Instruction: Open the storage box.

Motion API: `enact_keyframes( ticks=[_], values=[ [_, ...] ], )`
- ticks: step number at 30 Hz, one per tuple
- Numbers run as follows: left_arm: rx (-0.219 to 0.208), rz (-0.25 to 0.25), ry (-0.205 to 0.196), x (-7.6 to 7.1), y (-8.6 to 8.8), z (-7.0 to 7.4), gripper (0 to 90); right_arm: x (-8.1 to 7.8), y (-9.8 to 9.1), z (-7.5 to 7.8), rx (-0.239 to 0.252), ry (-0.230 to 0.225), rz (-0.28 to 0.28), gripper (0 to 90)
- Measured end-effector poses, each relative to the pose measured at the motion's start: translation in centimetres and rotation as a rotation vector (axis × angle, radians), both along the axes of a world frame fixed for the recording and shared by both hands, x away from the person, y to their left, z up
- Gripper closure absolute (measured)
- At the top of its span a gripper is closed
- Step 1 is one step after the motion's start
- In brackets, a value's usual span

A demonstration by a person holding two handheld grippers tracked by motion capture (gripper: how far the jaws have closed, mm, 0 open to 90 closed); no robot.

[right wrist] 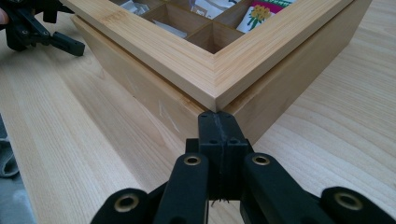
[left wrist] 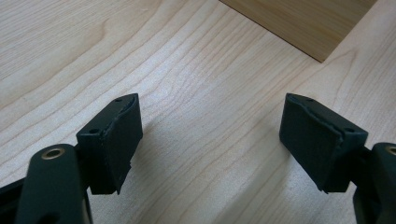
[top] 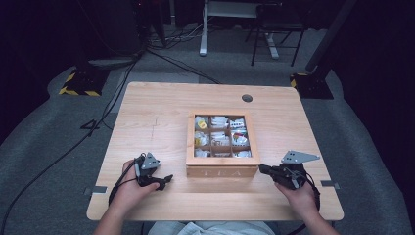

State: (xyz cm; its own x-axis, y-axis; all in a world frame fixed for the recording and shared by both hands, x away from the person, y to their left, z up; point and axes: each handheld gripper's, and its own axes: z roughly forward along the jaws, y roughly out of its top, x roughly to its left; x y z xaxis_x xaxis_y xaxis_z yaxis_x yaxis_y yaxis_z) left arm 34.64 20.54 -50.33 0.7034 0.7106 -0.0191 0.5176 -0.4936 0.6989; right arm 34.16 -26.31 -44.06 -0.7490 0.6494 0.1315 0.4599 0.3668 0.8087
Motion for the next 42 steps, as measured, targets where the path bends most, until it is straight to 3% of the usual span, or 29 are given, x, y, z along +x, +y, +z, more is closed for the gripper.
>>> enact_keyframes(
  ticks=[12, 30, 33, 42],
  values=[
    [-0.001, 0.002, 0.0, 0.0, 0.0, 0.0, 21.9, 0.3, 0.0, 1.2, 0.05, -0.001, -0.011, 90.0],
    [-0.006, 0.01, 0.003, 0.2, -0.7, 0.0, 21.8, 0.9, 0.2, 4.1, 0.116, -0.064, -0.046, 90.0],
    [-0.006, 0.002, 0.004, 0.3, -0.7, 0.0, 21.9, 1.1, 0.4, 4.7, 0.11, -0.084, -0.059, 90.0],
    [-0.003, -0.014, 0.001, 0.3, -0.9, 0.0, 22.0, 2.0, 0.8, 6.3, 0.127, -0.088, -0.084, 90.0]
  ],
)
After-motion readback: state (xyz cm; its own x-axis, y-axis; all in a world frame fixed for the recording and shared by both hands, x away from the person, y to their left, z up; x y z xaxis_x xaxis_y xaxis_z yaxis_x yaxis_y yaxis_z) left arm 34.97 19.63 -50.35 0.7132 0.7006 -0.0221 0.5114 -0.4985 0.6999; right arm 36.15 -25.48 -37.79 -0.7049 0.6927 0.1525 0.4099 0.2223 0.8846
